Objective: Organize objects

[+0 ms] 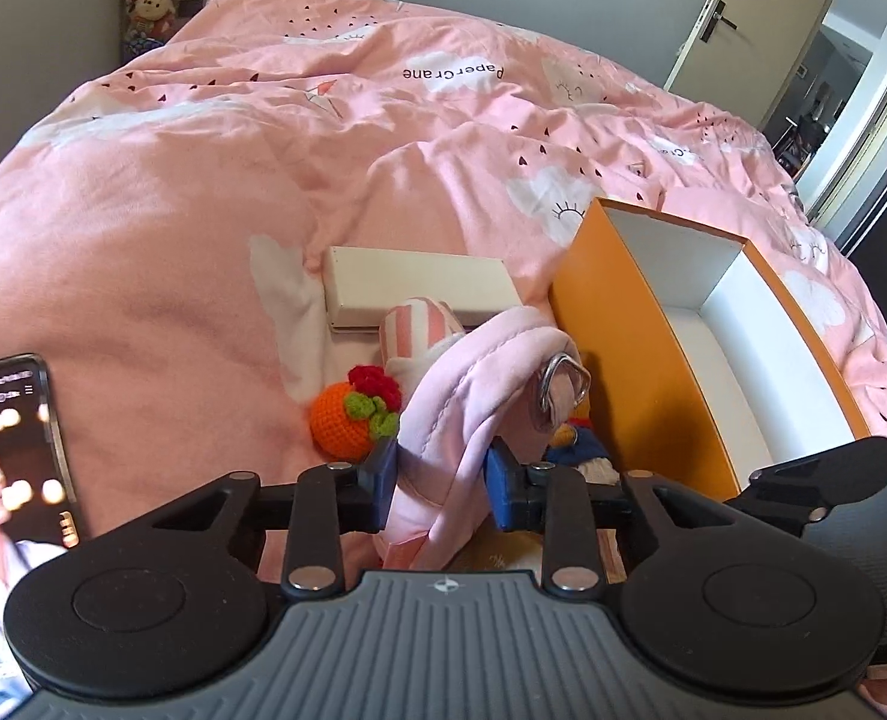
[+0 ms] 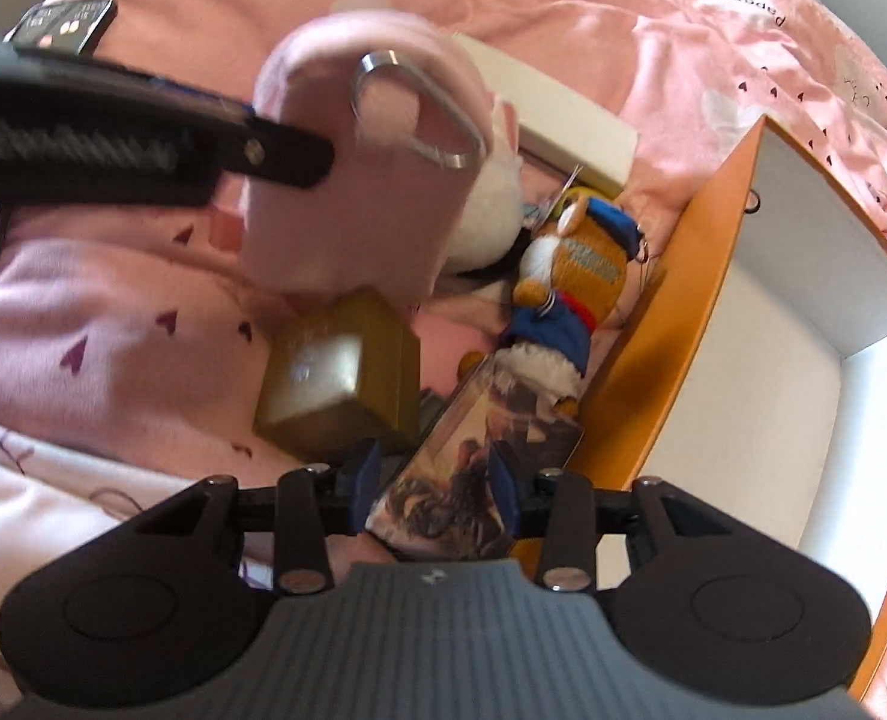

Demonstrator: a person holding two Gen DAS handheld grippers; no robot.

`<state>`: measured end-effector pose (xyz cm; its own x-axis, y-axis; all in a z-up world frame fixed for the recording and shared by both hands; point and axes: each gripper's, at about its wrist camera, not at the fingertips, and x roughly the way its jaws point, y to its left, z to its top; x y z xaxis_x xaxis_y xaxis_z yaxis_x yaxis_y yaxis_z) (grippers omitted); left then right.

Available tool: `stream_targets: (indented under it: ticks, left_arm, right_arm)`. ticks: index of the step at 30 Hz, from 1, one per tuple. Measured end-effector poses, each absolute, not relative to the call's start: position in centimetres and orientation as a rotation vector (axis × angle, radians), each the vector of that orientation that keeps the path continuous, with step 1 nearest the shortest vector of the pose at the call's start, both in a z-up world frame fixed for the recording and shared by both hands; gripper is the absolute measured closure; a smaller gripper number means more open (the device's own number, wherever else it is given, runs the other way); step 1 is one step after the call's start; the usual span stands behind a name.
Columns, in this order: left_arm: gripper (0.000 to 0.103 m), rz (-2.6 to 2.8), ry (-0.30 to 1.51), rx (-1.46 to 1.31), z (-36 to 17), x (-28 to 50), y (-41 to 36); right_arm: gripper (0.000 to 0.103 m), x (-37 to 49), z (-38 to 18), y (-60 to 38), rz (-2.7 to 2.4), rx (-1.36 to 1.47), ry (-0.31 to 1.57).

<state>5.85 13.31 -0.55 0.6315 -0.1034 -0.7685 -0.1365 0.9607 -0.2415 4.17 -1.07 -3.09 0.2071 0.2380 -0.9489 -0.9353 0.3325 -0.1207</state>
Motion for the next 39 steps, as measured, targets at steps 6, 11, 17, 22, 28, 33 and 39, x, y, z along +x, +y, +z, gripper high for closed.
stream_targets:
  ticks: [6,11,17,22,28,33,39]
  left_arm:
    - [0.069,0.028,0.855,-0.314,0.5,4.4,13.3]
    - [0.069,0.006,0.863,-0.303,1.2,3.8,12.5]
    - [0.069,0.004,0.874,-0.329,0.2,3.9,12.2]
    - [0.068,0.004,0.869,-0.327,-0.6,4.3,11.6]
    - [0.081,-0.030,0.877,-0.326,-1.2,4.5,10.7]
    - [0.085,-0.005,0.866,-0.278,-0.9,4.4,10.0]
    - [0.085,0.008,0.920,-0.331,-0.9,4.2,10.7]
  right_arm:
    - [0.055,3.2,-2.3,-3.5,0.899,-0.681,1.054]
    - [0.024,3.7,-2.8,-6.8,0.782,-0.457,1.095]
    - [0.022,5.4,-4.7,-7.2,0.720,-0.313,1.166]
    - [0.026,6.5,-6.2,-7.1,0.694,-0.232,1.237]
    - [0.043,6.3,-6.1,-7.7,0.711,-0.221,1.251]
    - [0.044,5.5,-4.0,-8.3,0.752,-0.243,1.189]
    - [0.044,3.9,-1.8,-7.4,0.832,-0.334,1.083]
